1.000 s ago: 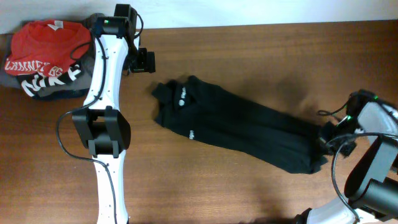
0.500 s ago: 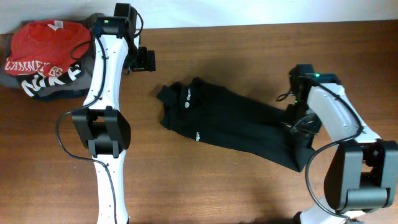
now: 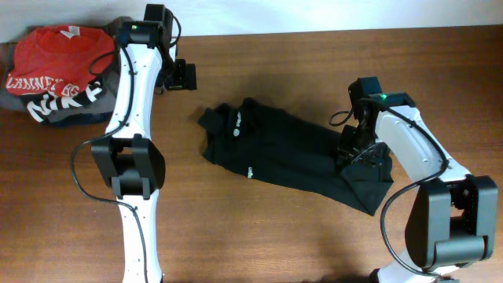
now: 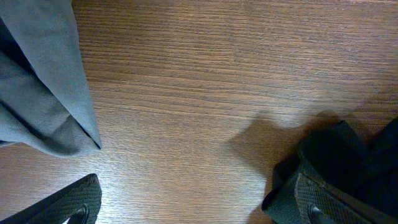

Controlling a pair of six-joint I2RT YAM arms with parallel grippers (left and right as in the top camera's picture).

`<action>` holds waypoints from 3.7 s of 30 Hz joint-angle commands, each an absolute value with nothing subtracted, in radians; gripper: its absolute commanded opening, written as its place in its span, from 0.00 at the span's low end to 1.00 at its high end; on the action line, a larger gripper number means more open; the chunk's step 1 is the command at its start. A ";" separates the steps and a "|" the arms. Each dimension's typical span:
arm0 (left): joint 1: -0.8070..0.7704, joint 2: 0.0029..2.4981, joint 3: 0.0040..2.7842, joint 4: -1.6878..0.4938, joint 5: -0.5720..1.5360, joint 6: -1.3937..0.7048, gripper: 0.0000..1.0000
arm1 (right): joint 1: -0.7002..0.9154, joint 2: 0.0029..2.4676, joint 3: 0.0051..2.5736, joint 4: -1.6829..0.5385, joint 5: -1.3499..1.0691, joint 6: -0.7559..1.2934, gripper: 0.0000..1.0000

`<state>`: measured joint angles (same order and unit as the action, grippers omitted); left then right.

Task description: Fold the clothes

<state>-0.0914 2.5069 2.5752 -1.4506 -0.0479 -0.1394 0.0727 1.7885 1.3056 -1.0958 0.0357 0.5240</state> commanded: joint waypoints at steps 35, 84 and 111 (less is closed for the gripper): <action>-0.091 2.474 2.587 -1.451 -0.041 -0.141 0.99 | -0.674 1.773 0.909 -0.823 -0.701 -0.022 1.00; -0.091 2.474 2.587 -1.426 -0.041 -0.141 0.99 | -0.197 1.753 1.161 -0.992 0.185 0.437 0.04; -0.091 2.474 2.587 -1.429 -0.041 -0.141 0.99 | -0.022 1.758 1.387 -1.280 0.480 0.575 0.04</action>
